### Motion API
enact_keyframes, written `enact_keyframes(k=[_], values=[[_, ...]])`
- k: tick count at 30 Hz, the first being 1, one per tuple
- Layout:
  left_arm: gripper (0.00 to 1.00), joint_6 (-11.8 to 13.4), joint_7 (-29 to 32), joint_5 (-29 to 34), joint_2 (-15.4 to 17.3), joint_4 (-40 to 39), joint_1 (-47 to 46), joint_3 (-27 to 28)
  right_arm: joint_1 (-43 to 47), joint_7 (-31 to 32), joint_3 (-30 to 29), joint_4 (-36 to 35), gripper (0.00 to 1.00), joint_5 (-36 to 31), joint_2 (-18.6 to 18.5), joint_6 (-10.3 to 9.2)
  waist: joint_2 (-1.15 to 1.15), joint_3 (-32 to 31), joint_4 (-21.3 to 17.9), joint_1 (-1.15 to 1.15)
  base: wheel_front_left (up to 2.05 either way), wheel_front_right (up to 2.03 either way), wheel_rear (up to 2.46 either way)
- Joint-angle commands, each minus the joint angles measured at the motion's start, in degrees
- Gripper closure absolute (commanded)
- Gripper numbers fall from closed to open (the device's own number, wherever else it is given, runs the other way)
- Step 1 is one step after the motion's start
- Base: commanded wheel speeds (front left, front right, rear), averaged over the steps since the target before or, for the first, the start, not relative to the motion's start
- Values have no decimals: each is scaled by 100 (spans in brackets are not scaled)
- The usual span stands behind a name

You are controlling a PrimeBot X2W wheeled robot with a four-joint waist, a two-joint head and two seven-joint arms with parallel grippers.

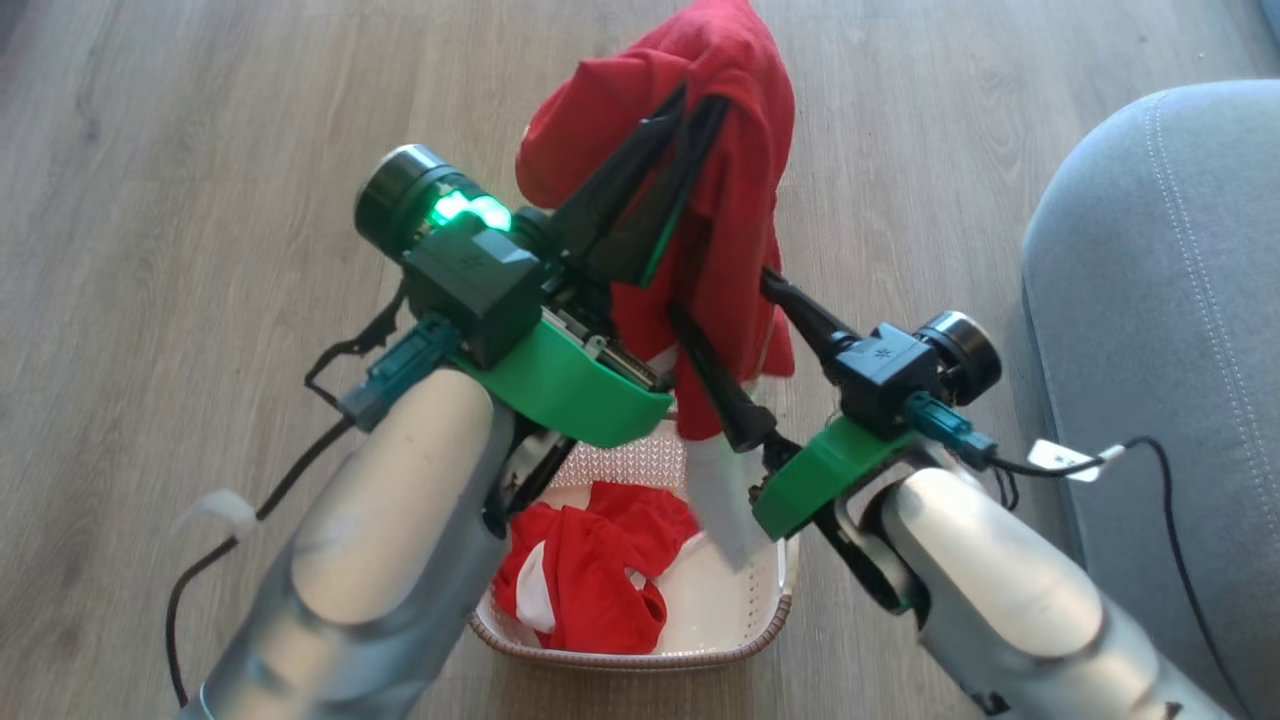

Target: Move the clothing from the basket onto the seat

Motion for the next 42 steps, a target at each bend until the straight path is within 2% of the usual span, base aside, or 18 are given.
enact_keyframes(k=[1,2,5,15,16,17,18,26,27,28,29,30,31,42], values=[[100,5,-24,-71,0,-226,-238,151,-162,-27,1,-56,0,-37,168,40,0,-17,23,0,0,0,0],[100,5,-24,-107,-4,-251,-235,86,-193,-27,15,361,0,-64,243,40,0,-34,50,0,0,0,0],[100,5,-24,-158,-10,-267,-214,9,-316,-27,9,859,0,-145,368,40,0,-45,92,0,0,0,0],[100,5,-24,-235,-18,-151,-128,-131,-686,-27,193,977,0,-19,621,40,0,6,202,0,0,0,0],[100,5,-24,-244,-19,-141,-117,-130,-678,-27,225,1039,53,44,626,40,0,7,209,0,0,0,0],[100,5,-24,-252,-20,-133,-107,-127,-681,-27,236,1073,81,89,630,40,0,9,213,0,0,0,0],[100,5,-24,-258,-20,-120,-97,-123,-677,-27,252,1093,100,134,631,40,0,11,215,0,0,0,0],[100,5,-24,-220,-22,-61,3,-21,-598,-27,154,997,100,214,541,40,0,33,124,0,0,0,0],[97,5,-24,-226,-22,-47,28,-4,-586,-27,125,973,100,213,538,40,0,38,107,0,0,0,0],[69,5,-24,-255,-23,-20,55,-5,-571,-27,95,953,100,211,535,40,0,40,90,0,0,0,0],[33,5,-24,-283,-20,15,75,-19,-554,-27,65,933,100,208,529,40,0,42,77,0,0,0,0],[33,5,-24,-283,-20,15,75,-19,-554,-27,65,933,100,208,529,40,0,42,77,0,0,0,0],[0,5,-24,-328,14,134,114,-56,-513,-27,-1,911,100,183,509,40,0,45,51,0,0,0,0],[0,5,-24,-409,270,727,227,-252,-219,-27,-613,682,100,81,425,40,0,95,-179,0,0,0,0]])
